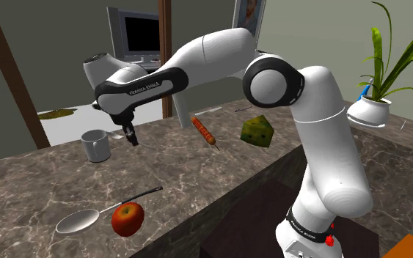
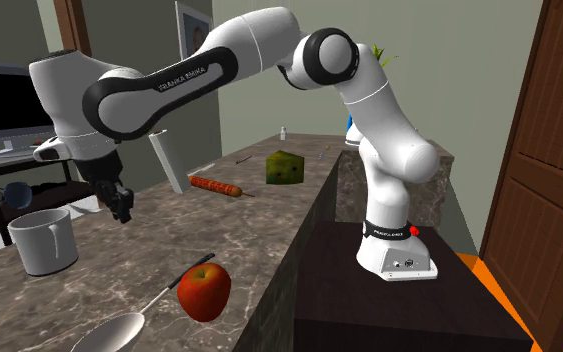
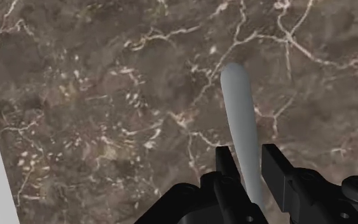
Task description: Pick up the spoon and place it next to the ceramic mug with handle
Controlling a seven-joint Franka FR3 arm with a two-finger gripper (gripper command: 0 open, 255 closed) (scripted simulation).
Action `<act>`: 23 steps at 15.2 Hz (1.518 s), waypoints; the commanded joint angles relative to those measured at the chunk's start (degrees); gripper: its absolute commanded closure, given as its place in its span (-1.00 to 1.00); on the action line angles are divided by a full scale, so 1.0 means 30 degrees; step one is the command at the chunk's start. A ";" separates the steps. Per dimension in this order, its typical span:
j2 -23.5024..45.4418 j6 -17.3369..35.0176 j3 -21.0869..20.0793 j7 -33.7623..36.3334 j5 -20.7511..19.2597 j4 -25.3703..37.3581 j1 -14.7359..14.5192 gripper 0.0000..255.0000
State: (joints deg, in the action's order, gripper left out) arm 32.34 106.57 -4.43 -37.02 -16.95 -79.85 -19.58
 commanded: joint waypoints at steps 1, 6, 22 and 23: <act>0.0141 0.0398 0.0017 0.0095 -0.0041 -0.0268 0.0015 1.00; 0.0433 0.1125 0.0038 0.0287 -0.0129 -0.0726 0.0033 1.00; 0.0094 -0.1062 -0.0113 0.0085 0.0051 0.1098 -0.0294 -1.00; 0.0094 -0.1062 -0.0113 0.0084 0.0051 0.1098 -0.0295 -1.00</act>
State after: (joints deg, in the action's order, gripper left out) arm 32.71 104.21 -4.71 -36.76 -16.86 -77.18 -20.30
